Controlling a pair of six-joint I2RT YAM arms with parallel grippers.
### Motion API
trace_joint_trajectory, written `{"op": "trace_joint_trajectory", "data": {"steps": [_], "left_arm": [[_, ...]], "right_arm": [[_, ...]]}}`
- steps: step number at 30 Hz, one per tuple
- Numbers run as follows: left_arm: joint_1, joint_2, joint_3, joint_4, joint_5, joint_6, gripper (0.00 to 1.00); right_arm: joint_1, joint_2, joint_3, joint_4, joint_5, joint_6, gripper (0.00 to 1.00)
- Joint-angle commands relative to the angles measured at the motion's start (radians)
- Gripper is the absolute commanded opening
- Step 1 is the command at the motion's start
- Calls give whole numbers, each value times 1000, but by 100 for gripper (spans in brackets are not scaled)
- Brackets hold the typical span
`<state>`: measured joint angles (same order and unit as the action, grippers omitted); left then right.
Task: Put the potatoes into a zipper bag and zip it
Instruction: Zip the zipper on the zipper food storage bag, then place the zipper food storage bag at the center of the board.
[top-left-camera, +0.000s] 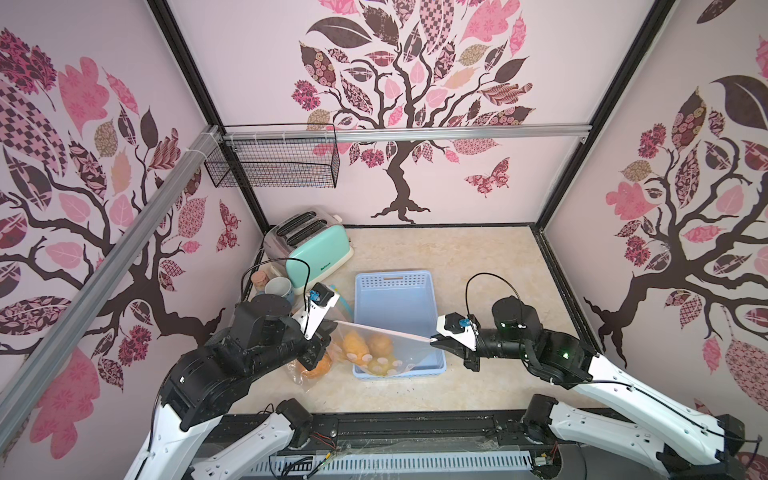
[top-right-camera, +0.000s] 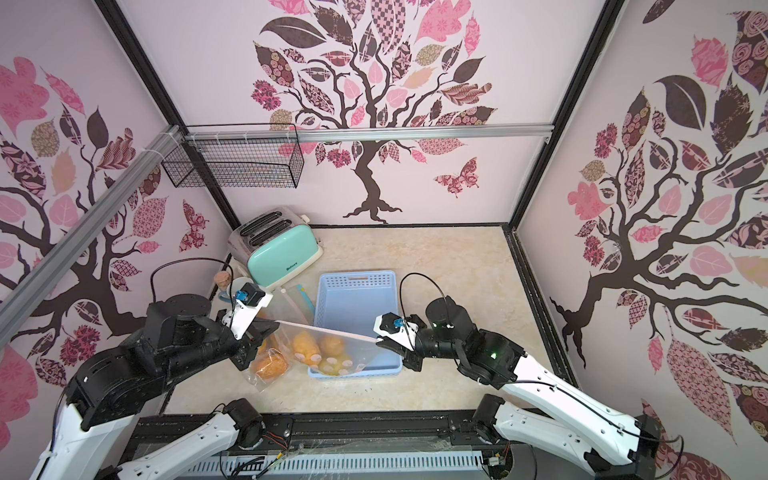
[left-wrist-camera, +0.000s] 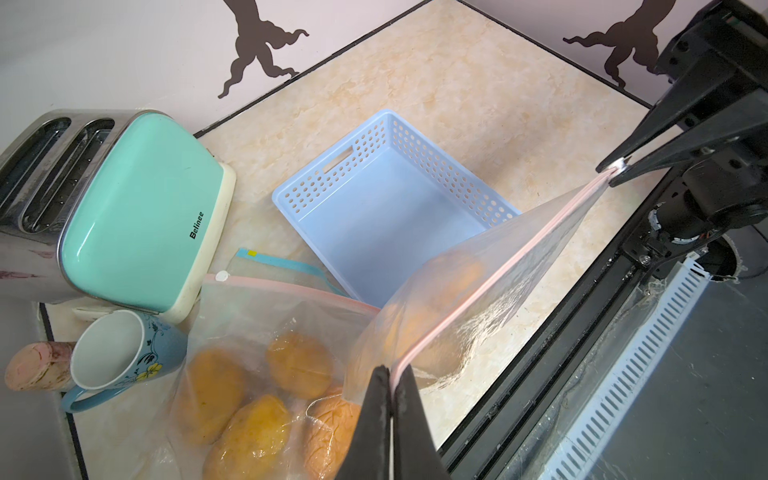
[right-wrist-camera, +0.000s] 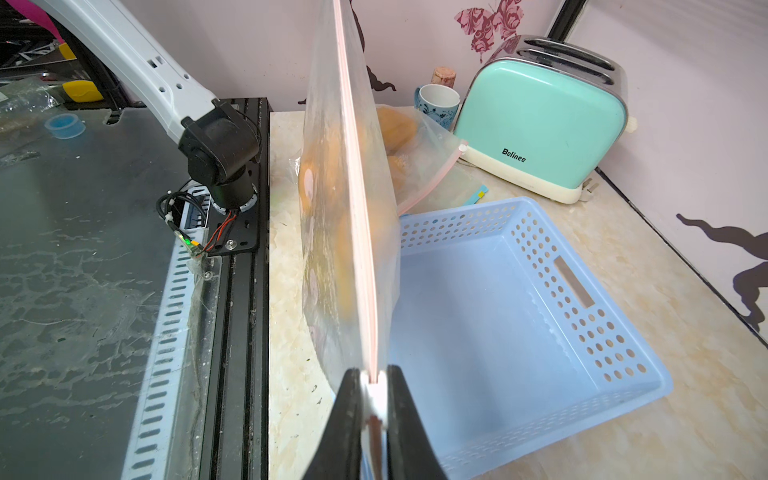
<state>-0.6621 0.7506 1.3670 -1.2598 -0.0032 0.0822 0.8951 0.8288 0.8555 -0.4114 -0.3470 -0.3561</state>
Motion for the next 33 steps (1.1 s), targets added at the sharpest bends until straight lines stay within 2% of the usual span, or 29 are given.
{"op": "trace_joint_trajectory", "data": {"steps": [1, 4, 5, 6, 7, 8, 9, 11, 13, 18, 24, 27, 30, 31, 33], "left_arm": [[13, -27, 62, 14, -112, -6, 0], [13, -30, 58, 16, -118, -8, 0], [13, -31, 58, 19, -126, -13, 0], [13, -32, 56, 26, -136, -23, 0], [14, -33, 54, 35, -138, -29, 0], [13, -33, 55, 46, -144, -41, 0], [13, -34, 60, 57, -158, -55, 0], [13, -30, 82, 66, -223, -88, 0], [13, -22, 107, 71, -340, -121, 0], [13, -20, 114, 54, -855, -172, 0], [13, -48, 70, 107, -1327, -93, 0], [13, -69, 36, 104, -1464, -89, 0], [15, -97, -38, 89, -1521, -107, 0], [19, -104, -62, 58, -1500, -148, 0], [48, -96, -113, -100, -1342, -354, 0]], "right_arm": [[-9, -12, -13, -146, 49, 4, 9], [-10, -15, -16, -135, 68, 9, 14], [-9, -17, -18, -116, 80, 16, 29], [-9, -23, -19, -85, 90, 21, 50], [-10, -33, -22, -51, 107, 35, 63], [-10, -46, -22, -12, 133, 56, 71], [-10, -60, -24, 30, 160, 76, 74], [-9, -86, -39, 99, 202, 105, 76], [-10, -100, -56, 141, 215, 116, 76], [-10, -72, -84, 145, 186, 126, 75], [-10, -31, -83, 143, 138, 125, 76], [-10, -22, -79, 143, 121, 125, 75], [-10, -24, -76, 132, 111, 124, 75], [-10, -24, -74, 131, 107, 124, 75], [-10, -31, -74, 124, 95, 126, 75]]}}
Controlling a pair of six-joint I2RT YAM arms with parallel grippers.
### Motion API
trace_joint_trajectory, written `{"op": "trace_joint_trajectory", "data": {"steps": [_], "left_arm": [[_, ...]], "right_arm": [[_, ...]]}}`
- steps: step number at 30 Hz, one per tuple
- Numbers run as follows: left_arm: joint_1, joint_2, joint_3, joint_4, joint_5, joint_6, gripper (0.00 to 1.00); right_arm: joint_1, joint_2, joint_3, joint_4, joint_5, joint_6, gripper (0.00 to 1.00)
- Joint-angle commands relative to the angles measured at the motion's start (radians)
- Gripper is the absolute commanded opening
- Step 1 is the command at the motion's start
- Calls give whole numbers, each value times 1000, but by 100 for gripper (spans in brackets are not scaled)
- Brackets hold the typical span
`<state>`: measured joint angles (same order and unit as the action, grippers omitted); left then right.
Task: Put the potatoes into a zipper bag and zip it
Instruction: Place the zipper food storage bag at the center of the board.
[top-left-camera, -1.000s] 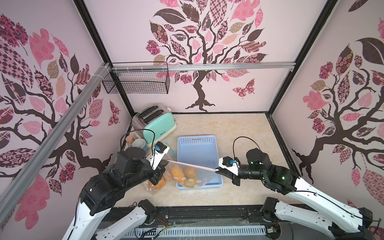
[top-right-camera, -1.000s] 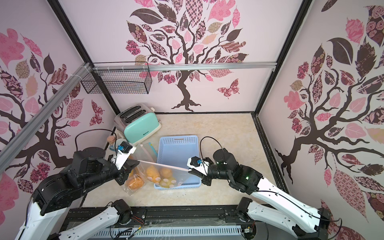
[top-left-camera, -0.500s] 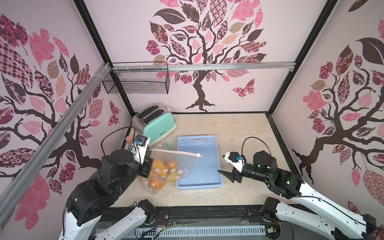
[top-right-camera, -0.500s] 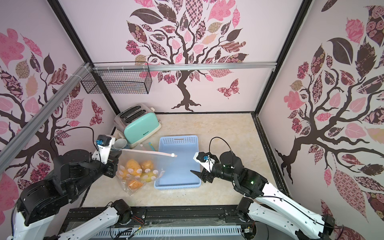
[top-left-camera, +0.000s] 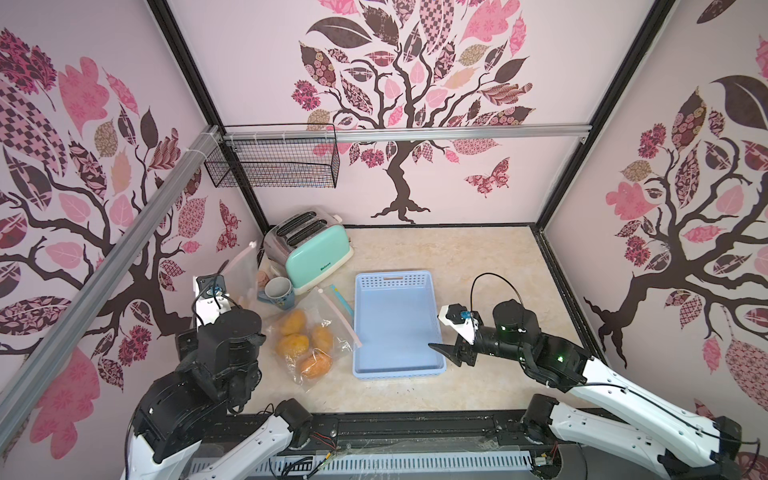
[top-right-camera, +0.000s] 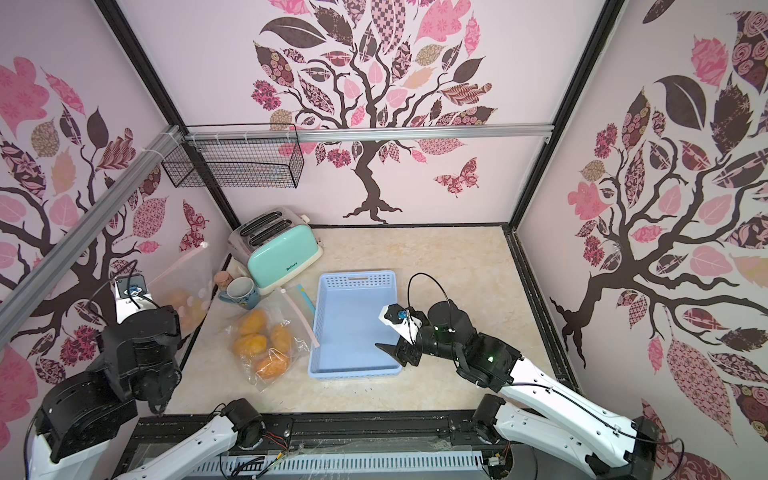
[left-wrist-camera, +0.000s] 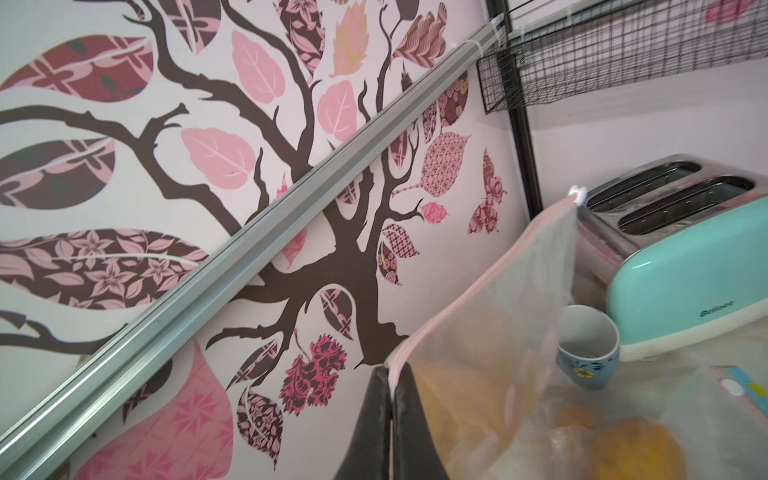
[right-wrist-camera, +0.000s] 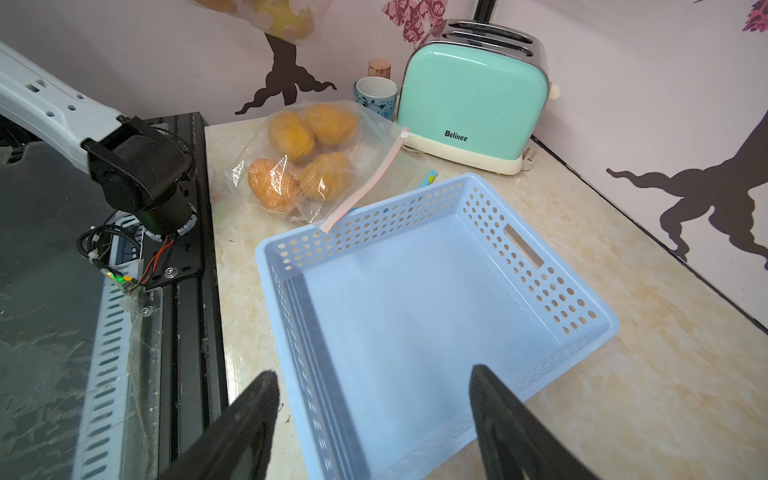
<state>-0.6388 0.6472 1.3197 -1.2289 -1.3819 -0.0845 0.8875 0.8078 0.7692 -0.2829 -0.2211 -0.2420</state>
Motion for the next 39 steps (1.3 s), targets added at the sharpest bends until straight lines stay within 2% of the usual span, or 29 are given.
{"op": "trace_joint_trajectory", "data": {"steps": [1, 2, 3, 4, 6, 8, 9, 10, 11, 12, 14, 15, 16, 17, 20, 23, 24, 26, 27, 30, 32, 36, 38, 39], "left_arm": [[39, 18, -108, -148, 113, -216, 0], [67, 9, -186, -15, 185, -88, 0], [98, 2, -243, 33, 288, -46, 0], [115, -7, -321, 109, 341, 26, 0], [118, 27, -444, 181, 342, 54, 0], [115, 101, -548, 254, 409, 84, 0], [91, 118, -592, 308, 436, 143, 0], [45, 139, -604, 313, 445, 146, 0], [4, 158, -596, 305, 394, 116, 0], [-5, 172, -583, 291, 363, 87, 0], [-4, 195, -550, 272, 388, 84, 0], [-4, 198, -540, 281, 410, 100, 22], [-4, 200, -531, 302, 425, 119, 50], [-4, 203, -508, 312, 425, 123, 67], [-12, 195, -389, 342, 410, 85, 97], [-10, 150, -284, 413, 562, -10, 98], [-10, 120, -303, 502, 634, -1, 98], [-11, 55, -428, 730, 702, 58, 98], [-10, 29, -512, 850, 681, 69, 98], [-6, 17, -686, 1028, 481, 66, 98], [23, 39, -789, 1170, 404, 87, 98], [151, 98, -926, 1317, 403, 63, 98], [184, 103, -1018, 1482, 422, 120, 98], [203, 97, -1059, 1539, 467, 147, 98]], "right_arm": [[-2, -12, 12, -6, -36, 14, 75], [-3, -16, 10, -7, -45, 16, 75], [-1, -20, 9, -4, -52, 17, 75], [-2, -22, 7, -4, -60, 19, 75], [-2, -30, 6, -6, -67, 21, 75], [-2, -39, 3, -5, -70, 21, 75], [-2, -42, 1, -4, -69, 21, 75], [-2, -45, 0, -3, -69, 21, 75], [-2, -47, -2, -2, -70, 22, 75], [-2, -48, -5, 0, -71, 23, 75], [-2, -49, -12, 9, -72, 28, 75], [-2, -49, -14, 11, -72, 31, 75], [-3, -49, -19, 16, -73, 33, 76], [-2, -47, -22, 23, -70, 38, 76], [-3, -44, -36, 57, -47, 69, 79], [-2, -52, -65, 121, 11, 119, 86], [-2, -58, -77, 144, 51, 140, 89], [-3, -83, -109, 214, 186, 185, 93], [-1, -100, -139, 264, 272, 196, 96], [-26, -149, -235, 431, 592, 216, 99], [-93, -176, -302, 523, 634, 227, 100], [-265, -130, -498, 791, 730, 230, 100], [-300, -51, -558, 890, 802, 219, 100], [-315, -8, -576, 930, 836, 216, 99]]}}
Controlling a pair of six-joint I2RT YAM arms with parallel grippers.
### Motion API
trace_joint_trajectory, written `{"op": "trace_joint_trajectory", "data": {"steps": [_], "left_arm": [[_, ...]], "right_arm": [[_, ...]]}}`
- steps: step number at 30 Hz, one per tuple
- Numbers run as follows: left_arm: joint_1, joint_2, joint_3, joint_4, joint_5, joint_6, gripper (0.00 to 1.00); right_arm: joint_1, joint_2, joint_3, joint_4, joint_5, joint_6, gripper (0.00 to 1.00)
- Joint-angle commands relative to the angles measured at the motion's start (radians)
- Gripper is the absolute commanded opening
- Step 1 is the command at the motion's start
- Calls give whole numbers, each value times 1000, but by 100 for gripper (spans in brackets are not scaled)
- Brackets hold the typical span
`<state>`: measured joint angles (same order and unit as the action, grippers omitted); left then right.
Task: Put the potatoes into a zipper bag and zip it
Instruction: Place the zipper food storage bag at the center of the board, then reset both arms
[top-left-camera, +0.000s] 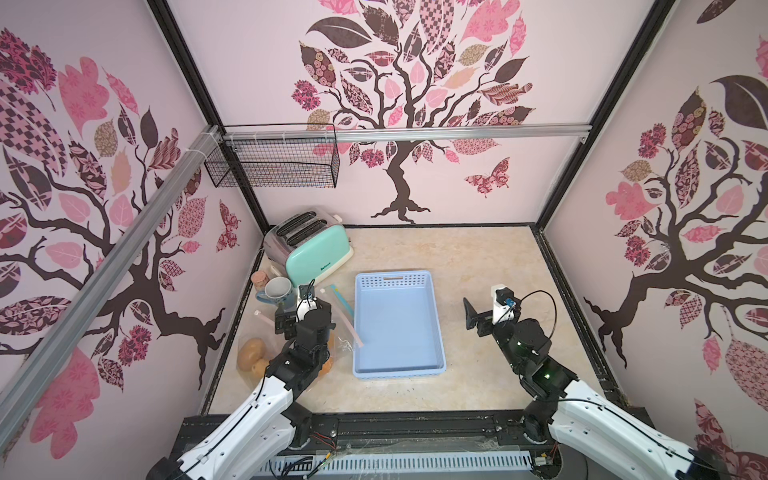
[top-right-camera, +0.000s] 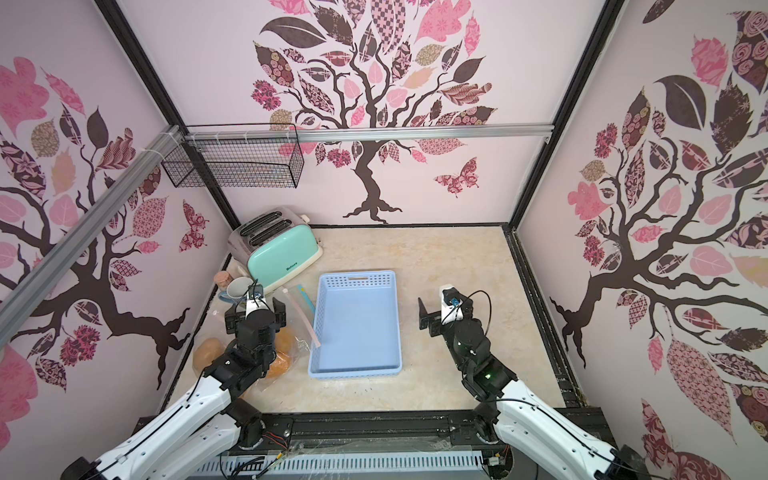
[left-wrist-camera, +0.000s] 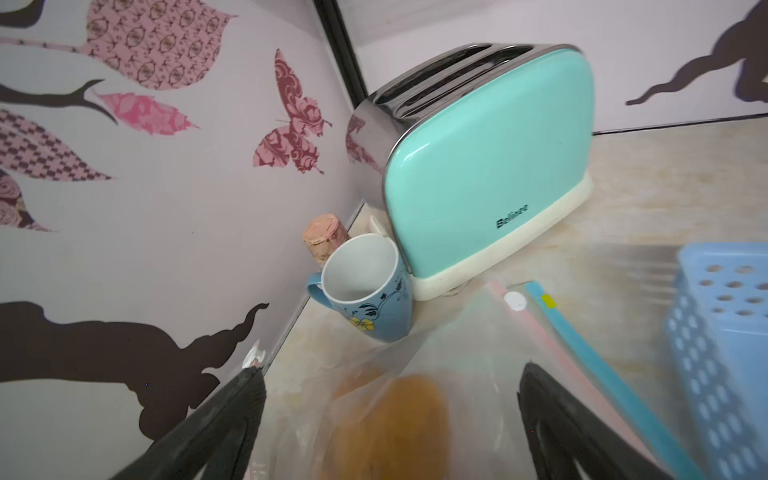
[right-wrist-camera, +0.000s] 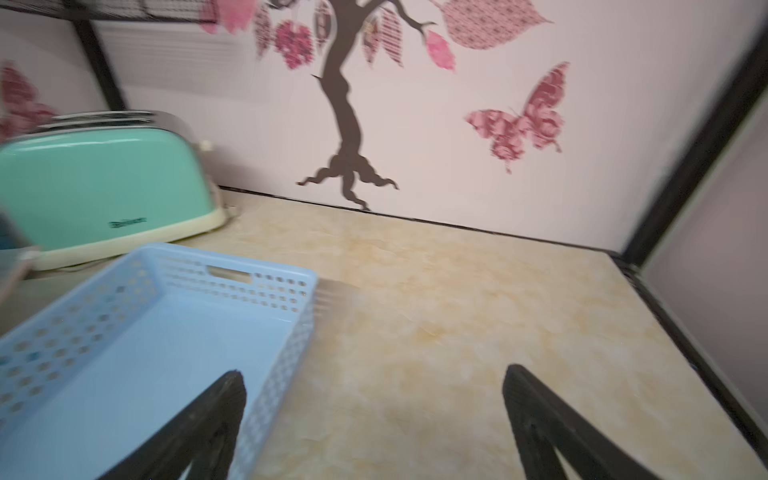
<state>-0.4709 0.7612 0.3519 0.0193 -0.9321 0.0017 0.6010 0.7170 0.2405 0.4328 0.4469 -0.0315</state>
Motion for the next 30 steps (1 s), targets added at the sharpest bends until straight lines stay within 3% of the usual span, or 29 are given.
{"op": "trace_joint_trajectory", "data": {"steps": [1, 4, 7, 8, 11, 15, 16, 19, 21, 24, 30], "left_arm": [[60, -26, -114, 302, 97, 75, 98], [171, 0, -204, 428, 291, 79, 98], [337, 165, -217, 569, 483, 17, 98], [352, 230, -169, 535, 499, 5, 98], [376, 411, -121, 677, 519, 36, 98], [390, 597, -45, 798, 532, 77, 98], [391, 610, -22, 769, 523, 77, 98], [398, 606, 6, 698, 563, 81, 97], [399, 606, 10, 683, 578, 88, 98], [398, 598, 1, 692, 595, 95, 98], [398, 557, -53, 762, 615, 37, 98]], "right_arm": [[-45, 120, -61, 239, 181, -2, 99], [-119, 241, -85, 383, 225, -55, 100], [-308, 388, -104, 479, 79, 76, 100], [-365, 466, -123, 580, 44, 120, 100], [-375, 596, -110, 777, 64, 40, 100], [-405, 884, -90, 1119, 56, -18, 99], [-405, 878, -95, 1116, 48, -12, 100], [-463, 813, -54, 874, -82, 62, 99], [-459, 928, -65, 1086, -68, 15, 99], [-461, 861, -3, 853, -78, 42, 99], [-471, 895, -13, 926, -81, 48, 99]]}}
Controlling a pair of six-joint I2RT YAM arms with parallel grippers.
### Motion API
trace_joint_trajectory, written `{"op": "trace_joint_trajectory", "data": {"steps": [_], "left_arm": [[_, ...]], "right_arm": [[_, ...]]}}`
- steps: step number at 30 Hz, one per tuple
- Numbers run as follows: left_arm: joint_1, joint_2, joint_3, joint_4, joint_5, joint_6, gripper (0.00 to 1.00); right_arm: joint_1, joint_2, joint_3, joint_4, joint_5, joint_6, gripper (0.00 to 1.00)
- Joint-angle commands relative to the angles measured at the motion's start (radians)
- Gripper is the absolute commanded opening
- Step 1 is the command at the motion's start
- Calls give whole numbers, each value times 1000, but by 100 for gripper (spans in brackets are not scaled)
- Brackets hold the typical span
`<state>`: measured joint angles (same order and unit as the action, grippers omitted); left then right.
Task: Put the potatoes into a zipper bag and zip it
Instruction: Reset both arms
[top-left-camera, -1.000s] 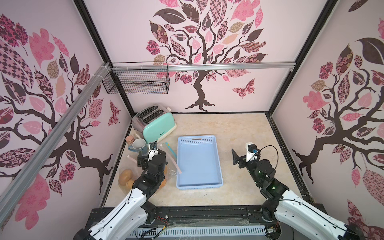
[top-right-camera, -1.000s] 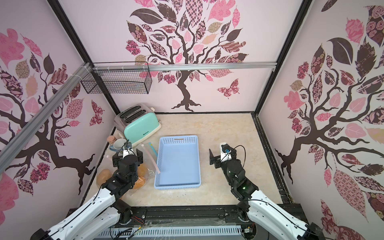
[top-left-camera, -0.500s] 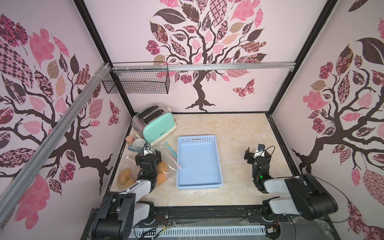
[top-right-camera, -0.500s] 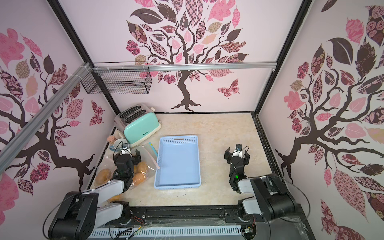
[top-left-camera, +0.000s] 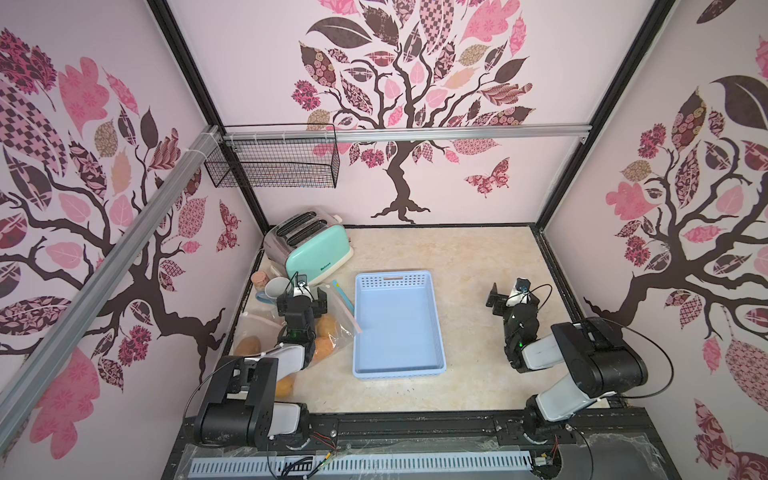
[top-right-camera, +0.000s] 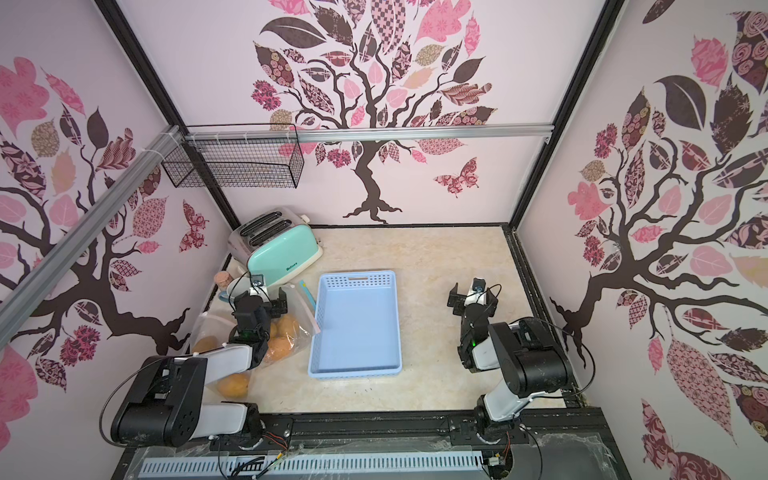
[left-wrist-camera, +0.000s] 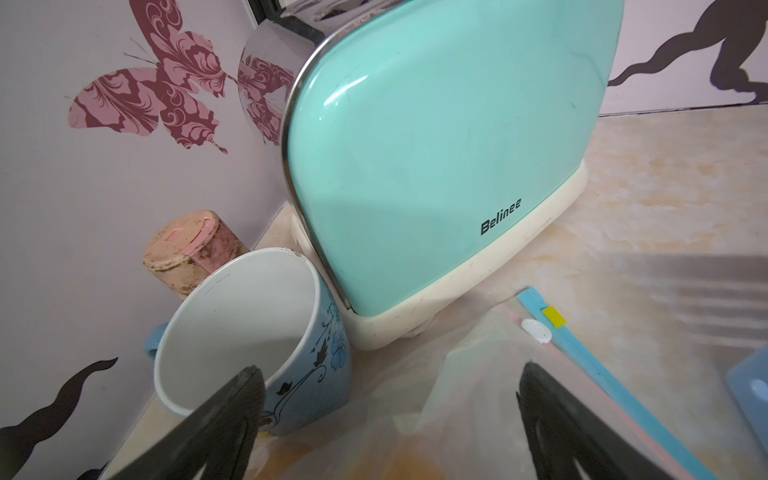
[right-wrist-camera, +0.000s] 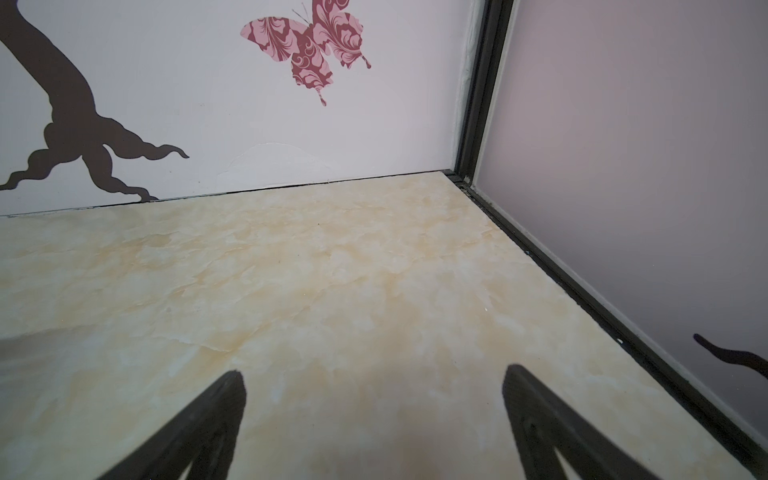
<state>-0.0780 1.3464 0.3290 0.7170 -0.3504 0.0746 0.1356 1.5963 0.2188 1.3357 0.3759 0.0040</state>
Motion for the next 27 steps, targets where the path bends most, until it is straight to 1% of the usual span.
{"op": "trace_joint_trajectory", "data": {"steps": [1, 3, 5, 6, 8, 9, 10, 11, 12, 14, 16, 27], "left_arm": [[5, -21, -43, 108, 58, -47, 97], [6, 0, -57, 166, 95, -71, 98], [7, 87, -85, 311, 116, -58, 97], [6, 134, -82, 349, 115, -56, 97], [7, 229, -47, 378, 111, -52, 98], [10, 247, -32, 386, 113, -54, 98], [20, 230, -16, 321, 113, -68, 98], [33, 206, 17, 212, 137, -79, 98], [65, 206, 43, 167, 191, -93, 97], [112, 223, 57, 166, 259, -120, 98], [113, 207, 58, 133, 256, -124, 97], [109, 210, 56, 142, 253, -122, 98]], "right_arm": [[-6, 8, 12, 8, -11, 14, 99], [-6, 10, 8, 11, -9, 15, 99], [-6, 7, 8, 12, -6, 13, 100], [-5, 7, 6, 12, -7, 15, 100], [-6, 9, 7, 20, -6, 13, 100], [-6, 7, 7, 13, -6, 14, 99], [-5, 9, 6, 18, -5, 14, 99], [-6, 9, 6, 21, -6, 13, 99], [-7, 8, 6, 18, -6, 13, 100], [-6, 8, 2, 24, -6, 12, 100], [-6, 8, 3, 23, -5, 13, 99], [-6, 8, 5, 22, -6, 13, 99]]}}
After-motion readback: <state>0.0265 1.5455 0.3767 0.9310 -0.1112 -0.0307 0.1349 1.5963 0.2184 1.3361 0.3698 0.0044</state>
